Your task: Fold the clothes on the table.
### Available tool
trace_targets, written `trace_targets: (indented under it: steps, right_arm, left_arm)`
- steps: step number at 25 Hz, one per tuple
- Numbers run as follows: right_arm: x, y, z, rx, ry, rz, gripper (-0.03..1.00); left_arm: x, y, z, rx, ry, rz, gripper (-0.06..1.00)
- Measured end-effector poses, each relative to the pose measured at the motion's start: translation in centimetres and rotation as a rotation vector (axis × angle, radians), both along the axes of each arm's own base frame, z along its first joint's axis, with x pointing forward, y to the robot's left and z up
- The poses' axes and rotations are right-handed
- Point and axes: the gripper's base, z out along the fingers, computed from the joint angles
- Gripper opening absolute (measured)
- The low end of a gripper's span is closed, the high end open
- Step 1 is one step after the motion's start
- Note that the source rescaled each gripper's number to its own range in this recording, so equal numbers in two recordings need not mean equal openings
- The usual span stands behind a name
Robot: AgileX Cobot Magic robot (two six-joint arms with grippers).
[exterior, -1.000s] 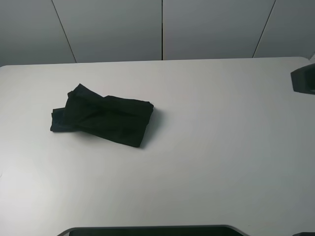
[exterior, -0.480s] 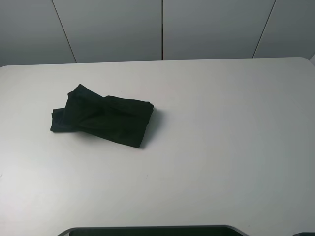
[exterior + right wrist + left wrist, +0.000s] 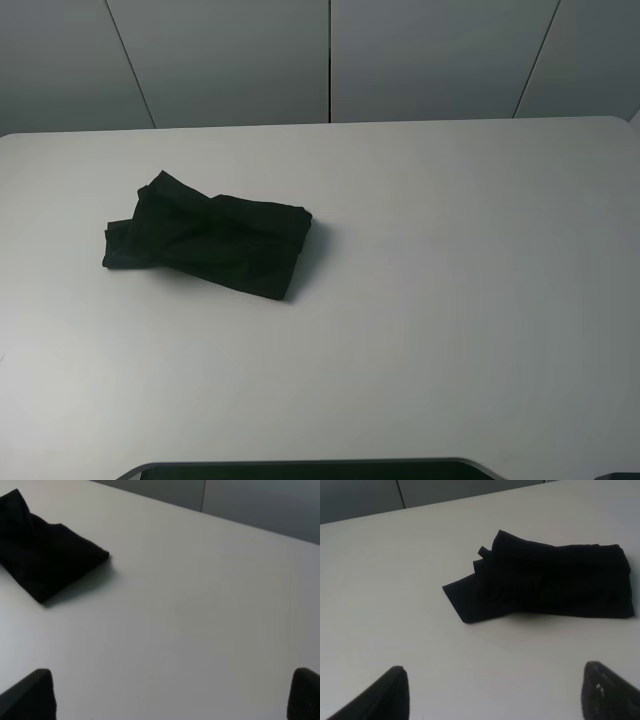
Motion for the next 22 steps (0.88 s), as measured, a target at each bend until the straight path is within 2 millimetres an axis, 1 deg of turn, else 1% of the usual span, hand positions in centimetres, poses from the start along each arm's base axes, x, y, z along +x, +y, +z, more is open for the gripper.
trace_targets:
  steps: [3,6,7,12,17,22]
  right_arm:
    - [0.1,0.4,-0.2,0.042,0.003,0.023,1.0]
    - [0.1,0.6,-0.3,0.054,0.006,0.031,1.0]
    - [0.1,0.6,-0.2,0.055,0.004,0.031,1.0]
    - [0.0,0.6,-0.2,0.053,0.002,0.038,1.0]
    - [-0.1,0.9,-0.2,0.045,-0.006,0.086,1.0]
    - [-0.1,0.9,-0.2,0.041,-0.009,0.095,1.0]
  left_arm:
    - [0.2,-0.1,-0.3,0.002,0.007,0.0,0.94]
    - [0.8,-0.3,-1.6,0.011,0.043,-0.002,0.94]
    - [0.9,-0.4,-1.8,0.009,0.043,-0.003,0.94]
    - [1.6,-0.8,-2.2,-0.024,0.015,-0.018,0.94]
    - [1.7,-0.9,-2.3,-0.03,0.012,-0.021,0.94]
    - [1.7,-0.9,-2.3,-0.03,0.012,-0.021,0.94]
